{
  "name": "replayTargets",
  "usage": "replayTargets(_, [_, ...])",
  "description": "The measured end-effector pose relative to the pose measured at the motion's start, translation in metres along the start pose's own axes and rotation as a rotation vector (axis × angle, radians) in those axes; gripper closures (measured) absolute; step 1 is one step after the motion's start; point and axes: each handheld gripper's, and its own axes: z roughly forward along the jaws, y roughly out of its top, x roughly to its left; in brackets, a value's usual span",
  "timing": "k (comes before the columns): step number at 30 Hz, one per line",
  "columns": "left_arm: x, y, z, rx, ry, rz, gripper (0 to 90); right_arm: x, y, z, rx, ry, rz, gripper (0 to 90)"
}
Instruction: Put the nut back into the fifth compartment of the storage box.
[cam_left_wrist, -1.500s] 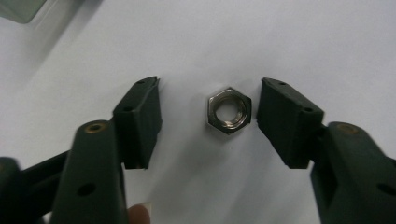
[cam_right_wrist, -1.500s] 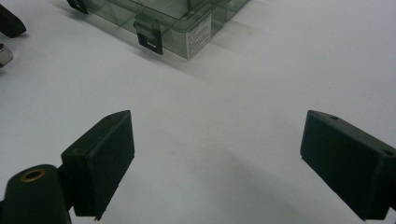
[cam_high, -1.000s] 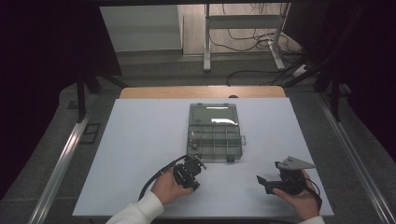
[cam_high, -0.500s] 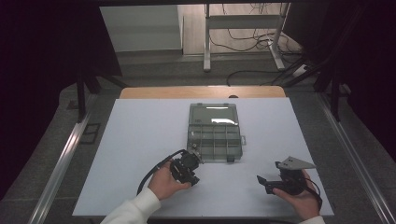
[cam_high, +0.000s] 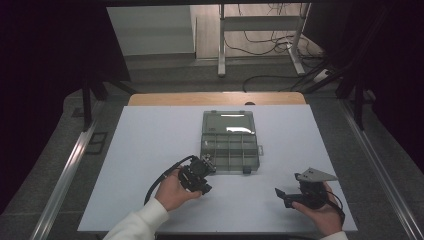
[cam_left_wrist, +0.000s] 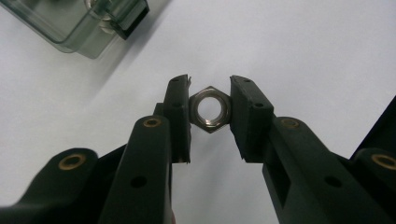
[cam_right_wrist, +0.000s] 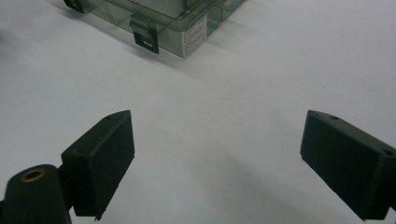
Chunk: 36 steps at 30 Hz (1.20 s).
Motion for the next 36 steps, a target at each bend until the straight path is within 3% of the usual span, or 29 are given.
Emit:
replayTargets(13, [0.005,0.009,-0.011,-0.019,0.002,-0.001,69.7,0.0,0.0,0.0,0.002,-0.004,-0.003,9.9])
replayTargets(36, [0.03,0.026,-0.022,-0.022,0.013,-0.037,69.7,0.001,0.0,0.0,-0.012,0.012,-0.012,9.4])
